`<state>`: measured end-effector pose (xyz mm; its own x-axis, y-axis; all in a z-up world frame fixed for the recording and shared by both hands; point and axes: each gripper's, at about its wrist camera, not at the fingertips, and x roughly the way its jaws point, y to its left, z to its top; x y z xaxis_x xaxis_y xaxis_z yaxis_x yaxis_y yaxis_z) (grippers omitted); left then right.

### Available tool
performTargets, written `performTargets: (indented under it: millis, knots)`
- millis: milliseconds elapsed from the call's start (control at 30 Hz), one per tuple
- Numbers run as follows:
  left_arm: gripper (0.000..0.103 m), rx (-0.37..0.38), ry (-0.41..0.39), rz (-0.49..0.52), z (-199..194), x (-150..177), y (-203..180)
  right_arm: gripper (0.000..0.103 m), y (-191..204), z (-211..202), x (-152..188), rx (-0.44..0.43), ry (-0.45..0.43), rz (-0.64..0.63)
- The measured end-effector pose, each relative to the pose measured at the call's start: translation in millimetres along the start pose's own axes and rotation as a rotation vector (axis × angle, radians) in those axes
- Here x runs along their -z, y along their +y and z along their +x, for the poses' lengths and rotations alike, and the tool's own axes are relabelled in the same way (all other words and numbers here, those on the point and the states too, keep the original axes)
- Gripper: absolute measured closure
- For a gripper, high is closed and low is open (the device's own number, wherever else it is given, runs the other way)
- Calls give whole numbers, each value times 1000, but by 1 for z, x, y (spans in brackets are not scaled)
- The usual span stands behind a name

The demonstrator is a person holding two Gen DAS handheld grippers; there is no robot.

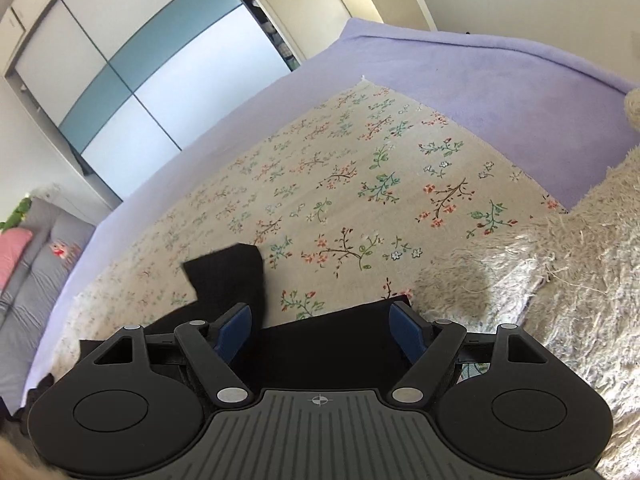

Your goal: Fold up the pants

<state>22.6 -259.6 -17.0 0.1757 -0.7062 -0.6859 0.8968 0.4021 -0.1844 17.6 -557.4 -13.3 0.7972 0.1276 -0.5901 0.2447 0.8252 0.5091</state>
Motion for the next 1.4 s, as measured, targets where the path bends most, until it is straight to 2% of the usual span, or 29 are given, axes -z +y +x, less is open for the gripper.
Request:
performTargets:
  millis: [67, 100, 233, 300, 400, 533, 700, 767, 800, 833, 867, 900, 933, 1000, 1133, 1300, 1400]
  knots:
    - [44, 35, 80, 48, 12, 15, -13, 26, -2, -2, 1, -2, 5, -5]
    - [34, 44, 100, 65, 14, 23, -19, 26, -2, -2, 2, -4, 9, -10]
    - [5, 82, 78, 60, 0, 42, -29, 26, -3, -1, 5, -11, 32, -15]
    - [0, 81, 63, 1, -11, 47, -25, 26, -3, 0, 6, -17, 43, -16]
    - [0, 35, 19, -95, -31, 57, -14, 26, -1, 2, 8, -26, 58, -20]
    - [0, -33, -14, -297, -52, 70, 15, 26, 5, 5, 10, -32, 72, -43]
    - [0, -115, -86, -557, -54, 75, 49, 26, 13, 7, 13, -36, 90, -68]
    - [0, -164, -132, -613, -49, 72, 57, 26, 16, 8, 14, -33, 95, -75]
    - [5, -202, -149, -619, -43, 67, 58, 26, 17, 9, 14, -32, 94, -79]
    - [18, -242, -161, -606, -35, 59, 56, 26, 19, 9, 15, -30, 94, -82]
    - [27, -291, -165, -573, -28, 51, 51, 26, 20, 9, 14, -30, 93, -84]
    - [41, -322, -169, -530, -23, 45, 43, 26, 21, 8, 14, -31, 91, -84]
    - [49, -319, -177, -495, -19, 39, 37, 26, 22, 8, 14, -31, 90, -84]
    - [51, -274, -202, -437, -14, 25, 22, 26, 22, 7, 11, -32, 86, -79]
    - [52, -158, -227, -241, -3, -1, -18, 26, 18, 4, 6, -54, 78, -48]
    - [49, 18, -171, -6, 17, -13, -60, 26, -3, 2, -1, -99, 72, 40]
    - [35, 59, -114, 51, 25, -15, -72, 26, -19, 2, -5, -122, 77, 104]
